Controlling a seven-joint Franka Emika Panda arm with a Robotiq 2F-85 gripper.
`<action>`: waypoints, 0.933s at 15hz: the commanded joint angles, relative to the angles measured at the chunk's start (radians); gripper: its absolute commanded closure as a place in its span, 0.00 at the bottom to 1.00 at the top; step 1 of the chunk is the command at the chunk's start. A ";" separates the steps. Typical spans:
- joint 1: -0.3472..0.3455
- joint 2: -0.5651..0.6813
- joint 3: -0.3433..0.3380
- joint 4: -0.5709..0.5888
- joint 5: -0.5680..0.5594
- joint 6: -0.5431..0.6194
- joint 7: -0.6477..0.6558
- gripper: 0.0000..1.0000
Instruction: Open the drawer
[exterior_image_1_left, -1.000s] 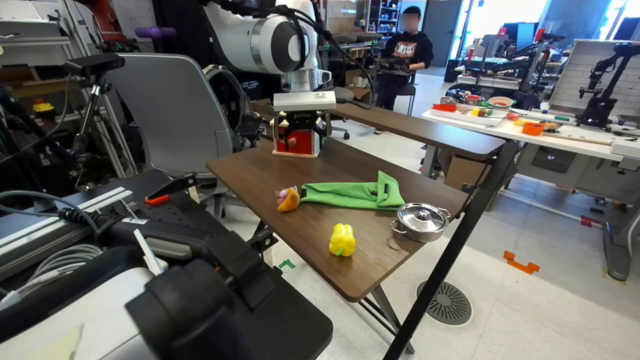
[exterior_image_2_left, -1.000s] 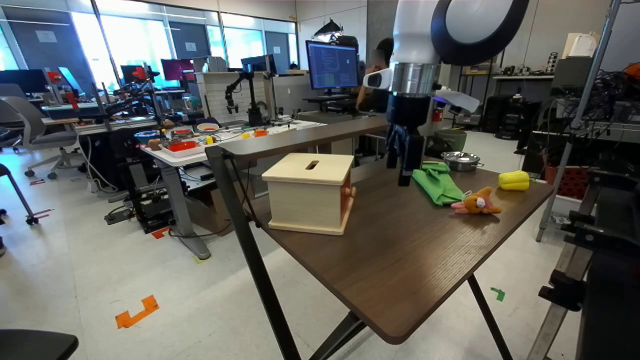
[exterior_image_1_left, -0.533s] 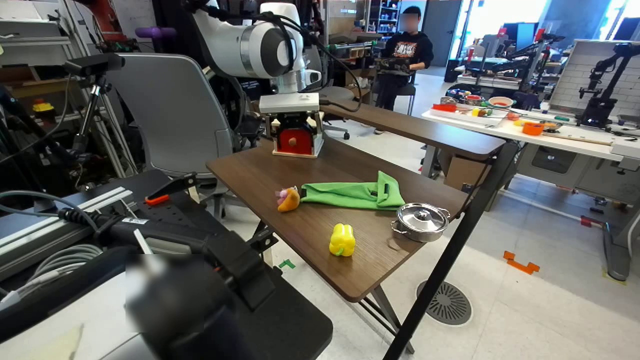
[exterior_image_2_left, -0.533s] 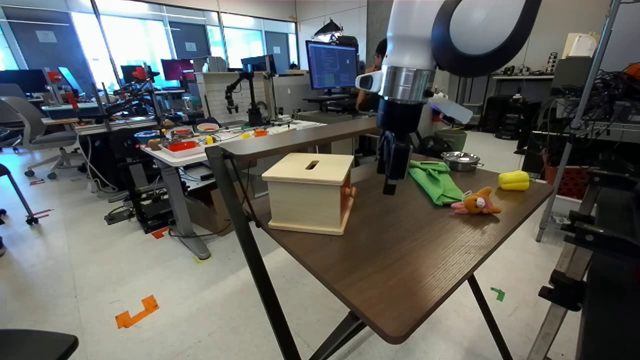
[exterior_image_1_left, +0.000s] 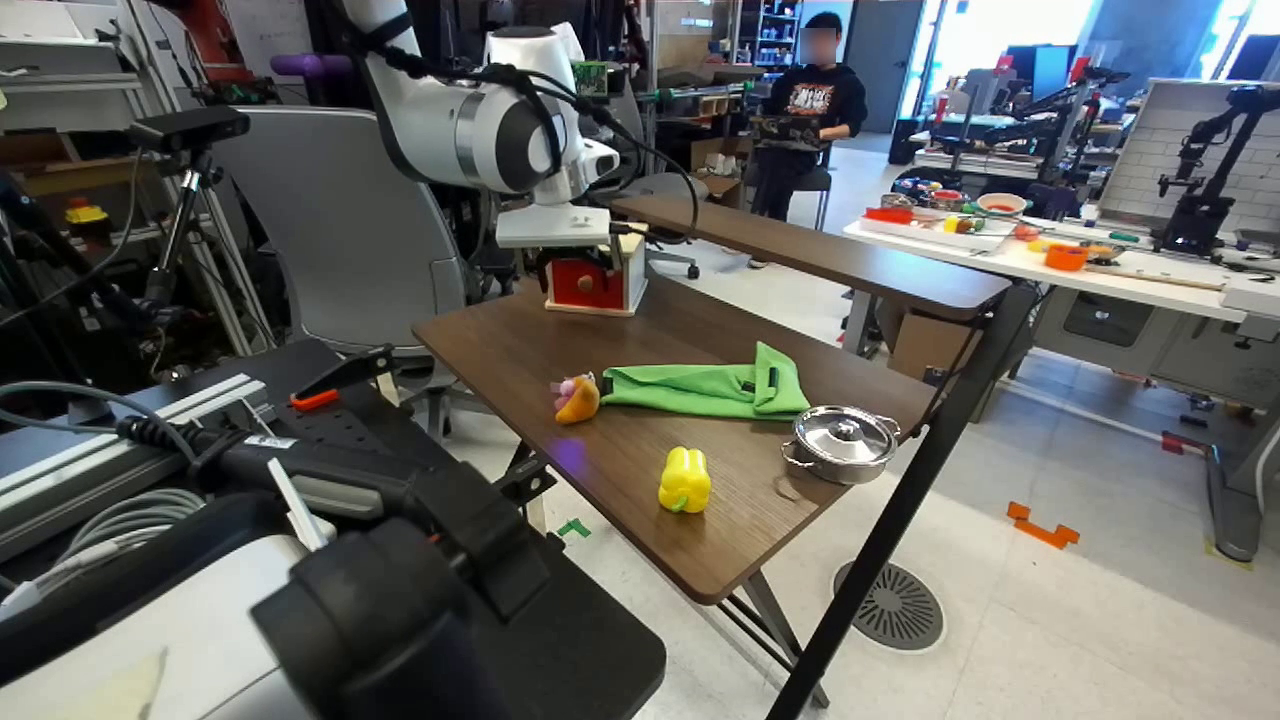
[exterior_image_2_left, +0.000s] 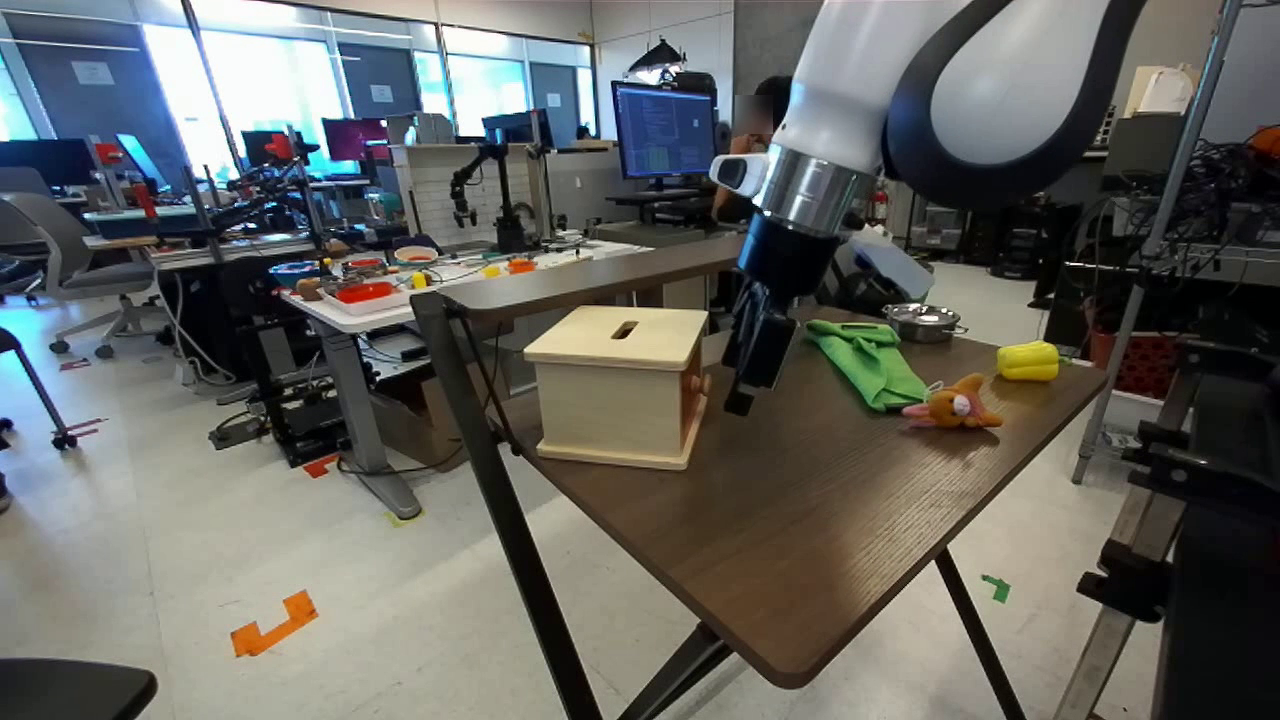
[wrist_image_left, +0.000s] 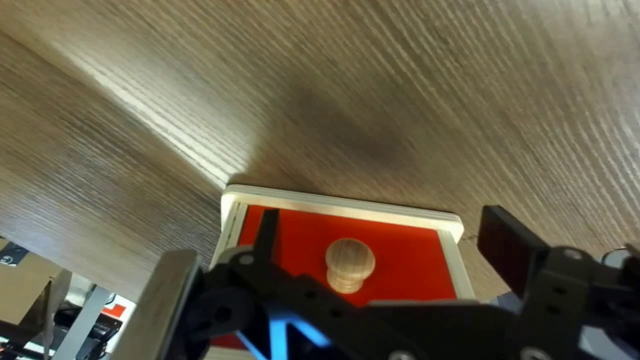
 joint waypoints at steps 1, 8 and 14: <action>-0.033 0.036 0.043 -0.010 -0.001 0.071 0.003 0.00; -0.008 0.038 0.004 -0.032 -0.006 0.195 0.053 0.66; 0.001 0.042 -0.041 -0.028 0.000 0.272 0.105 0.05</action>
